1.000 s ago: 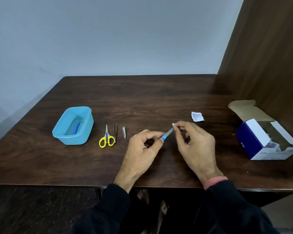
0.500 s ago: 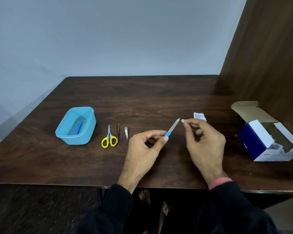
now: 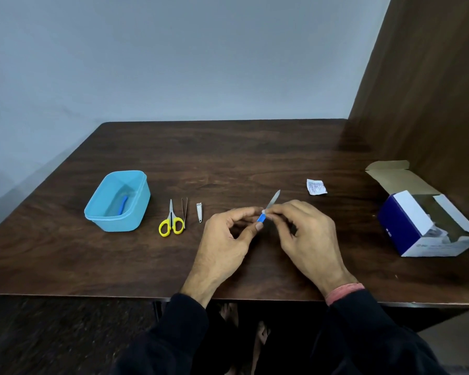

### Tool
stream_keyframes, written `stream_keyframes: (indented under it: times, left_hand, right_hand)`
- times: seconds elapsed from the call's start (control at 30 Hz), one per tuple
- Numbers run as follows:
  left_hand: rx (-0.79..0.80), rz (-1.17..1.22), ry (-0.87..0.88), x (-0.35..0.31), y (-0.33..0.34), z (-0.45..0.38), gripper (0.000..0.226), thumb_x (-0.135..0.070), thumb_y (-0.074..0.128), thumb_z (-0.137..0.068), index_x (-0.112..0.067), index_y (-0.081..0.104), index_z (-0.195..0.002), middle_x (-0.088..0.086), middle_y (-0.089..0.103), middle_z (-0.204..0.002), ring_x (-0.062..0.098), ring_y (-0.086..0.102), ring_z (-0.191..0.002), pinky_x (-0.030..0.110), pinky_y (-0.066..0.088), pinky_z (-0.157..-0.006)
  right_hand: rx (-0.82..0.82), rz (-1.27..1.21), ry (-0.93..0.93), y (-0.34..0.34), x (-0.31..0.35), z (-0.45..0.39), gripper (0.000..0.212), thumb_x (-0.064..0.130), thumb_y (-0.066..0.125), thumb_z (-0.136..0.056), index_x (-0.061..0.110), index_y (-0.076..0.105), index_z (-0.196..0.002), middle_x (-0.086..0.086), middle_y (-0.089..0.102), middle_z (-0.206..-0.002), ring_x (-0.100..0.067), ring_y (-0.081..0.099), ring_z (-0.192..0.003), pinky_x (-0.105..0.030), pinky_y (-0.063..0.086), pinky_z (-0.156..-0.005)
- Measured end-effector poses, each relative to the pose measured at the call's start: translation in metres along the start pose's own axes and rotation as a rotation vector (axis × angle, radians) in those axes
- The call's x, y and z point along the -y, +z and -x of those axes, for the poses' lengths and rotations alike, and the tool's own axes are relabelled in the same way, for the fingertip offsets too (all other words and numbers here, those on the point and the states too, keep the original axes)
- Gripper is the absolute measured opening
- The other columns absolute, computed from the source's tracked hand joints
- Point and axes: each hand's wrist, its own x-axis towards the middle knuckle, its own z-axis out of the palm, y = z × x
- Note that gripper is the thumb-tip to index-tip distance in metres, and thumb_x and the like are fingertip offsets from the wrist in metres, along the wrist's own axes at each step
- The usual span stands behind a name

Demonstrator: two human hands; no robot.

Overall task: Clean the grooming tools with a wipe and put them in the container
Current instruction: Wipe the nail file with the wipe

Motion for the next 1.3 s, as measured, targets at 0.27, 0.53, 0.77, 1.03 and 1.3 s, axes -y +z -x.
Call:
stream_keyframes:
  times: [0.27, 0.53, 0.77, 1.03, 1.3]
  left_hand:
    - [0.014, -0.012, 0.003, 0.0027, -0.0009, -0.0012, 0.03, -0.006, 0.082, -0.1, -0.027, 0.086, -0.122, -0.017, 0.086, -0.108, 0.002, 0.079, -0.105, 0.024, 0.062, -0.1]
    - [0.022, -0.037, 0.014, 0.0061, 0.0007, -0.0013, 0.033, -0.006, 0.082, -0.1, -0.03, 0.086, -0.12, -0.015, 0.084, -0.107, 0.007, 0.079, -0.105, 0.03, 0.063, -0.1]
    - [0.022, -0.071, 0.027, 0.0084, 0.0014, -0.0022, 0.032, -0.007, 0.081, -0.1, -0.031, 0.086, -0.121, -0.016, 0.083, -0.109, 0.007, 0.079, -0.106, 0.036, 0.064, -0.101]
    - [0.024, -0.071, 0.028, 0.0084, 0.0011, -0.0025, 0.032, -0.007, 0.08, -0.101, -0.032, 0.085, -0.121, -0.014, 0.083, -0.11, 0.009, 0.078, -0.107, 0.037, 0.063, -0.103]
    - [0.024, -0.063, 0.032, 0.005, -0.0002, -0.0015, 0.033, -0.004, 0.079, -0.101, -0.029, 0.085, -0.122, -0.015, 0.084, -0.11, 0.005, 0.078, -0.106, 0.026, 0.062, -0.099]
  right_hand:
    - [0.014, -0.024, 0.015, 0.0011, -0.0012, 0.0004, 0.008, 0.02, 0.078, -0.103, 0.024, 0.084, -0.107, 0.015, 0.076, -0.106, -0.012, 0.072, -0.098, -0.039, 0.062, -0.08]
    - [0.0, -0.025, 0.052, 0.0031, -0.0021, 0.0012, 0.007, 0.018, 0.083, -0.1, 0.023, 0.084, -0.106, 0.015, 0.075, -0.102, -0.002, 0.065, -0.087, -0.035, 0.061, -0.077]
    - [-0.014, -0.012, 0.054, 0.0033, -0.0025, 0.0016, 0.007, 0.02, 0.085, -0.099, 0.024, 0.085, -0.104, 0.014, 0.075, -0.099, 0.005, 0.055, -0.081, -0.028, 0.059, -0.073]
    - [-0.014, -0.035, 0.071, 0.0048, -0.0061, 0.0023, 0.008, 0.02, 0.086, -0.097, 0.025, 0.085, -0.104, 0.015, 0.074, -0.098, 0.012, 0.048, -0.075, -0.021, 0.052, -0.073]
    - [0.008, -0.045, 0.037, 0.0051, -0.0051, 0.0029, 0.01, 0.018, 0.087, -0.097, 0.025, 0.085, -0.103, 0.017, 0.073, -0.098, 0.017, 0.049, -0.082, -0.019, 0.052, -0.078]
